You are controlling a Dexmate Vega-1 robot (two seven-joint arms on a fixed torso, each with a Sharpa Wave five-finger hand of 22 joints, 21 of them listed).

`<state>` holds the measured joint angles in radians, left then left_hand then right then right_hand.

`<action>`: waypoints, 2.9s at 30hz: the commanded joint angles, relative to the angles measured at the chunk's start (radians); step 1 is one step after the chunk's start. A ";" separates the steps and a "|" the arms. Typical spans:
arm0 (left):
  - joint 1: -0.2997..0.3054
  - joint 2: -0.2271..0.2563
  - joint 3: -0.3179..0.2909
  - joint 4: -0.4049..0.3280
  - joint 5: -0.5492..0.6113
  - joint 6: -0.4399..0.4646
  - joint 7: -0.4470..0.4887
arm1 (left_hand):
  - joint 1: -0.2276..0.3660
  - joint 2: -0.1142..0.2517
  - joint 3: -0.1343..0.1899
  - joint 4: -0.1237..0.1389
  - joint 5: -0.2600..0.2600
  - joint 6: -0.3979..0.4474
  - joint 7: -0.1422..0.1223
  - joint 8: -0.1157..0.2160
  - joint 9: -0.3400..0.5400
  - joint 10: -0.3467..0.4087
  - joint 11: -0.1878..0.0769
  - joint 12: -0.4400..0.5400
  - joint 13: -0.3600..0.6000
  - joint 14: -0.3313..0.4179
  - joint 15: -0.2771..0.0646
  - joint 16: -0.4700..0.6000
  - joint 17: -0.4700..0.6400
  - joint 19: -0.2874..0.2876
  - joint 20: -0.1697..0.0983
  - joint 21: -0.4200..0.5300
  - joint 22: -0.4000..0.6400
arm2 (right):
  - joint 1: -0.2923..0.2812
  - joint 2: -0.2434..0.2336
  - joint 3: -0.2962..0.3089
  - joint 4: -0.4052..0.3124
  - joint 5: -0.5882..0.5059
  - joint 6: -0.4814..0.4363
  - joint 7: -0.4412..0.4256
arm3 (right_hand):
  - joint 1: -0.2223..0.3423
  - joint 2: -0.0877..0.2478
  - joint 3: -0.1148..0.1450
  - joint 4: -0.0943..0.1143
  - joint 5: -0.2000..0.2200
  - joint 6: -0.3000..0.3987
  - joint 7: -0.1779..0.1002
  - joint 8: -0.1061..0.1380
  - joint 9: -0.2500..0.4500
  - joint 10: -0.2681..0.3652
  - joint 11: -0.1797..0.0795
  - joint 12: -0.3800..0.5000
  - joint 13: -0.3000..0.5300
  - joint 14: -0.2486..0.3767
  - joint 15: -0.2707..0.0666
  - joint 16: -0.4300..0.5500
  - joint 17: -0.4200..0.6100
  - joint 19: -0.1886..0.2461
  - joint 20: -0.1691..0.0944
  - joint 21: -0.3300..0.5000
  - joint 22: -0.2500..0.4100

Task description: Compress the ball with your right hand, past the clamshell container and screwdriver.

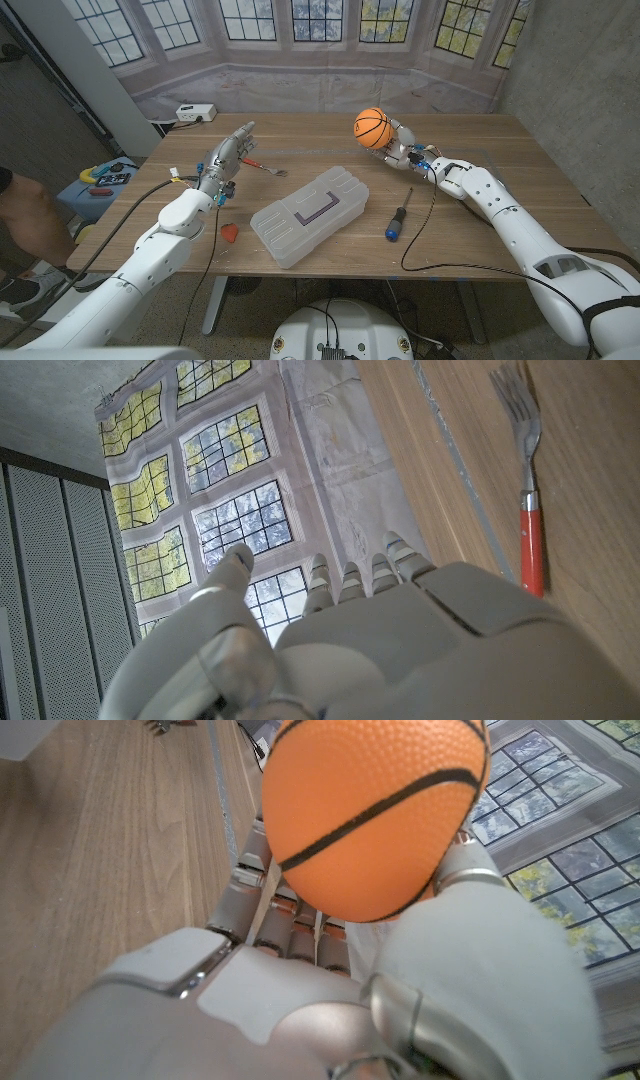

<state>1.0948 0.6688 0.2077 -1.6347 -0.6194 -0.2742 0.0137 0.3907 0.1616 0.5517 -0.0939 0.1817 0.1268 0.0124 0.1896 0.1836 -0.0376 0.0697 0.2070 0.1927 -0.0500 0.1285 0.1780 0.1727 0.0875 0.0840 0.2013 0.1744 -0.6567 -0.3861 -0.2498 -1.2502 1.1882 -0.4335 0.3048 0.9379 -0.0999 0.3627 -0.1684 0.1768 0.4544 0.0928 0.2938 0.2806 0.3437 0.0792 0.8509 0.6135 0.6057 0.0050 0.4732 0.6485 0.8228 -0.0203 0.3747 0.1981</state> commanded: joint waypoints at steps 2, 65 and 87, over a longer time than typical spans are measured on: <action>0.010 0.002 -0.005 -0.011 -0.002 0.002 0.008 | -0.004 0.000 0.003 -0.005 0.010 0.009 0.002 -0.001 0.003 0.003 0.005 0.005 0.003 0.002 0.009 0.002 0.001 0.003 0.009 0.000 0.005 | -0.009 -0.002 0.007 -0.018 0.014 -0.022 -0.057 | 0.093 0.074 -0.002 -0.002 0.002 0.023 -0.004 0.010 0.004 0.019 -0.005 0.011 0.007 0.085 -0.102 0.014 0.016 0.031 -0.022 0.014 0.002; 0.099 0.044 -0.086 -0.069 -0.043 -0.001 -0.008 | -0.010 0.002 0.007 -0.009 0.009 0.009 0.004 -0.002 0.003 0.002 0.006 0.005 0.003 0.003 0.010 0.002 0.001 0.003 0.009 0.000 0.005 | -0.062 0.024 0.007 -0.182 0.074 -0.077 -0.432 | 0.410 0.088 0.017 -0.004 0.002 0.330 -0.103 0.136 0.018 0.335 -0.152 0.130 -0.009 0.408 -0.242 0.051 0.093 0.207 -0.161 0.214 0.046; 0.101 0.042 -0.090 -0.090 -0.034 0.019 0.006 | -0.011 0.003 0.008 -0.010 0.009 0.008 0.004 -0.002 0.003 0.004 0.007 0.005 0.003 0.003 0.010 0.002 0.001 0.004 0.008 0.001 0.005 | -0.037 0.041 0.005 -0.120 0.078 -0.067 -0.395 | 0.431 0.088 0.011 0.001 0.003 0.341 -0.105 0.141 0.018 0.352 -0.163 0.142 0.007 0.434 -0.241 0.030 0.102 0.198 -0.166 0.253 0.059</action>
<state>1.2061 0.7130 0.1141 -1.7230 -0.6579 -0.2642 0.0215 0.3868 0.1656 0.5572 -0.0993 0.1817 0.1268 0.0124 0.1896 0.1836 -0.0376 0.0697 0.2070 0.1927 -0.0500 0.1285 0.1781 0.1726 0.0875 0.0840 0.2013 0.1744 -0.7001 -0.3515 -0.2485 -1.3885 1.2617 -0.5077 -0.1038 1.1020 -0.2641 0.3566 -0.1695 0.1740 0.7814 -0.0023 0.4260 0.2952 0.5769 0.0310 0.9857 0.6004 0.8782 0.0288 0.5054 0.6498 0.9410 -0.0445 0.6186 0.2537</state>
